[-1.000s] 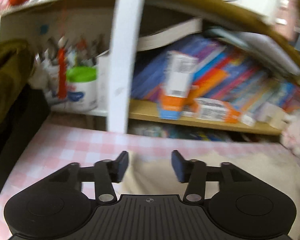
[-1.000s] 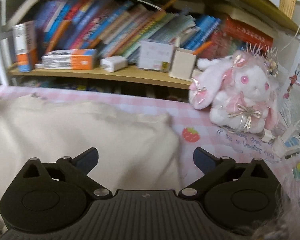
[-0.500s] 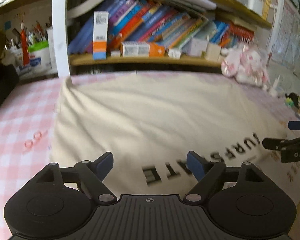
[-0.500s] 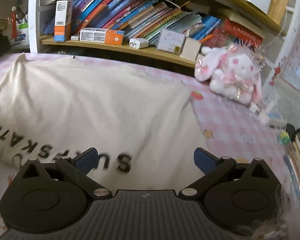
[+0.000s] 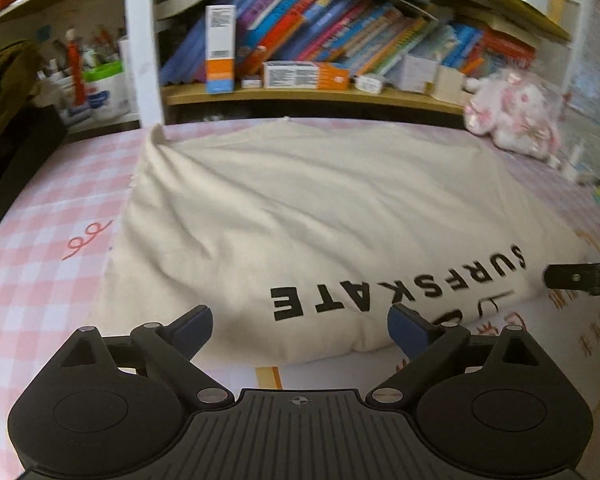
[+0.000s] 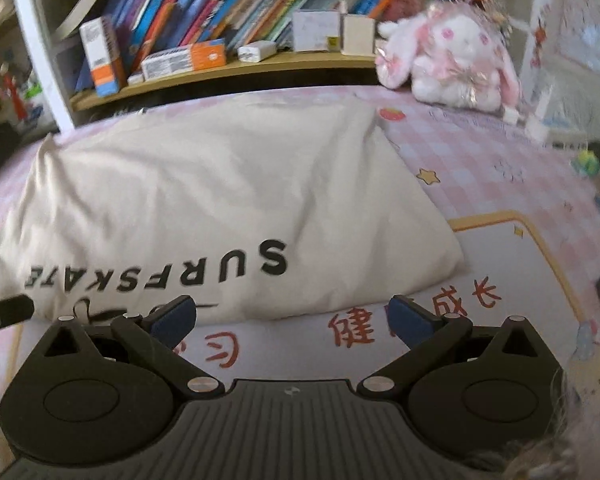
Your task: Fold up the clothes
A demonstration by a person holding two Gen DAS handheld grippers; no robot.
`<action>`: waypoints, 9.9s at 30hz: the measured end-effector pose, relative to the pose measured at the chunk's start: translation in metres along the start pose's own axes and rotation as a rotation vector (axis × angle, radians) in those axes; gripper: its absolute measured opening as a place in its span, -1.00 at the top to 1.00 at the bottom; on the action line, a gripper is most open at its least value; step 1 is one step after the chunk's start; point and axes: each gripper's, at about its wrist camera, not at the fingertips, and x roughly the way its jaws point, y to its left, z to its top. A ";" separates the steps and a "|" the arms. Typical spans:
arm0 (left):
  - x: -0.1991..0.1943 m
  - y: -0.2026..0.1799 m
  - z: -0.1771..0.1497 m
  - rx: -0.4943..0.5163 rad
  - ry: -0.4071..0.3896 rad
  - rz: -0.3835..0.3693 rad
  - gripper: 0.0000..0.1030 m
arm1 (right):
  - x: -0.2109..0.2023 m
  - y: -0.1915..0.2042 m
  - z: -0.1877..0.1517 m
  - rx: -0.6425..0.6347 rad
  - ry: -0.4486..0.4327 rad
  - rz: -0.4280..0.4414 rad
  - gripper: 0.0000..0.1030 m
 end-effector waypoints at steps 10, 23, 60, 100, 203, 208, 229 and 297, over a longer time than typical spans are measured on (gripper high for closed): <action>-0.009 -0.025 -0.015 -0.241 0.022 0.165 -0.88 | 0.008 -0.070 0.018 0.031 0.037 0.089 -1.00; -0.021 -0.059 -0.035 -0.355 0.035 0.265 -0.88 | 0.029 -0.111 0.030 -0.023 0.109 0.207 -0.69; -0.032 -0.045 -0.042 -0.476 0.043 0.344 -0.88 | -0.006 -0.050 0.022 -0.348 -0.086 0.174 -1.00; 0.022 0.201 -0.075 -1.340 0.038 -0.319 0.25 | -0.038 0.201 -0.023 -0.616 -0.172 0.093 -1.00; -0.021 0.083 0.048 -0.186 -0.216 -0.429 0.91 | 0.118 0.373 0.195 -0.885 0.314 -0.065 0.86; -0.025 0.055 0.060 -0.086 -0.230 -0.442 0.91 | 0.106 0.328 0.213 -0.805 0.298 -0.066 0.86; 0.004 -0.118 0.089 0.199 -0.222 -0.353 0.90 | 0.088 0.119 0.239 -0.626 0.180 0.068 0.86; 0.060 -0.052 0.010 -0.424 0.098 -0.190 0.93 | 0.066 -0.156 0.061 0.047 0.279 0.245 0.60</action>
